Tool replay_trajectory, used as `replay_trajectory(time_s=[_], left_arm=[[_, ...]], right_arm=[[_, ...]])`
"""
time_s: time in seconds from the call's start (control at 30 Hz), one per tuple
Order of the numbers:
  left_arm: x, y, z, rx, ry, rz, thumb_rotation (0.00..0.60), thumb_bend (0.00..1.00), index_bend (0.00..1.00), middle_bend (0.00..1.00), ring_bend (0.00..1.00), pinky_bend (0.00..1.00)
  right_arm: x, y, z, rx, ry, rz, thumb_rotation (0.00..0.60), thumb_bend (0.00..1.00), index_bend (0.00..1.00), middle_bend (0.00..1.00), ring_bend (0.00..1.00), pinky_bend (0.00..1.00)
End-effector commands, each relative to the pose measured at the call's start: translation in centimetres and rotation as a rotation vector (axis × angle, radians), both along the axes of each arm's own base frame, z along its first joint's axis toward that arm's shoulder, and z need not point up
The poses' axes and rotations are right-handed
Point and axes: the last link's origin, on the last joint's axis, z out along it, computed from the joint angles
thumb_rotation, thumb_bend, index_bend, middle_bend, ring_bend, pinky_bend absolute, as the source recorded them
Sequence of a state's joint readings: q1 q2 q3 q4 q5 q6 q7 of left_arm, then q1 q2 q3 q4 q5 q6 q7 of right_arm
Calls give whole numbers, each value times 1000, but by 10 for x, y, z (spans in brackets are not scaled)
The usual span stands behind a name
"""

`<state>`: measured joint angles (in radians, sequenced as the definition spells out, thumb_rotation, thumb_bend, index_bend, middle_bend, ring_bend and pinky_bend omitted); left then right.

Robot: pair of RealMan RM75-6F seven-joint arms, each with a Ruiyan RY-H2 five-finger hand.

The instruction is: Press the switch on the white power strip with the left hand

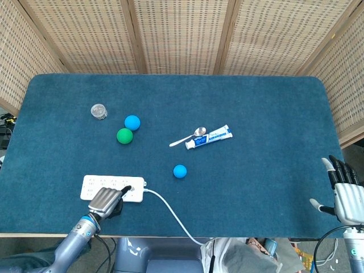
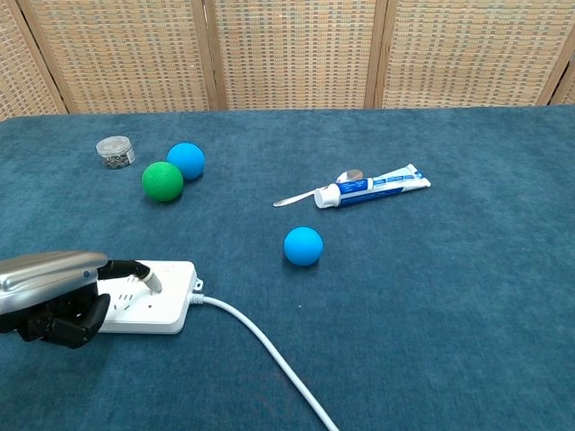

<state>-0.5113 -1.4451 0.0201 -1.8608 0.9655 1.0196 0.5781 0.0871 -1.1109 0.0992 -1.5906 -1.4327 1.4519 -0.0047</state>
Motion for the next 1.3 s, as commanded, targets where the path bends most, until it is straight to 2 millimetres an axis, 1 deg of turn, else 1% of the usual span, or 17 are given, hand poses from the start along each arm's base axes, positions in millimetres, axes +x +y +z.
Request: replay_trajectory(time_s=[0.03,0.1,0.17,0.2,0.23,0.27,0.3,0.33,0.37,0.4,0.43,0.47,0.57,0.73,0.83,1.07,1.3], left_arm=[[7,5,16,73,-84,-12,600,1000,229,1000,1000,1000],[12,8,42,156,-144,-41,600,997,229,1000,1000,1000],[10,8,60,206,-178,-72,600,910,217,994,993,1000],[8,8,66,227,-188,-81,600,773,189,967,960,997],[7,8,71,249,-196,-90,600,576,138,906,891,950],[3,8,79,284,-205,-105,600,431,95,836,816,882],[0,8,85,309,-207,-114,600,222,41,676,657,718],[-4,7,90,329,-204,-121,600,81,8,451,449,503],[-11,5,97,350,-190,-126,600,28,0,296,301,353],[-17,4,102,361,-175,-124,600,0,0,114,124,167],[-26,1,108,374,-145,-114,600,0,0,13,23,53],[-34,-1,115,387,-114,-99,600,0,0,0,0,11],[-54,-8,132,440,-53,-72,600,0,0,0,0,0],[-86,-33,156,572,10,-38,600,0,0,0,0,0],[-89,-40,159,587,17,-36,600,0,0,0,0,0],[-93,-43,165,602,26,-36,600,0,0,0,0,0],[-92,-44,162,589,-21,-10,600,0,0,0,0,0]], right_arm=[[0,0,0,1,0,-1,600,0,0,0,0,0],[1,0,-1,6,2,3,600,0,0,0,0,0],[1,0,-2,8,4,4,600,0,0,0,0,0],[1,0,-2,9,5,5,600,0,0,0,0,0],[1,1,-3,9,6,5,600,0,0,0,0,0],[2,1,-3,11,6,7,600,0,0,0,0,0],[2,1,-3,11,6,8,600,0,0,0,0,0],[2,1,-4,12,4,8,600,0,0,0,0,0],[3,1,-4,14,1,9,600,0,0,0,0,0],[3,1,-4,15,0,10,600,0,0,0,0,0],[3,1,-5,17,0,11,600,0,0,0,0,0],[4,1,-5,16,2,12,600,0,0,0,0,0],[5,2,-5,13,8,17,600,0,0,0,0,0],[8,5,-1,-10,4,34,600,0,0,0,0,0],[9,7,-1,-12,6,42,600,0,0,0,0,0],[9,6,-3,-6,14,40,600,0,0,0,0,0],[9,7,-3,-11,14,43,600,0,0,0,0,0]])
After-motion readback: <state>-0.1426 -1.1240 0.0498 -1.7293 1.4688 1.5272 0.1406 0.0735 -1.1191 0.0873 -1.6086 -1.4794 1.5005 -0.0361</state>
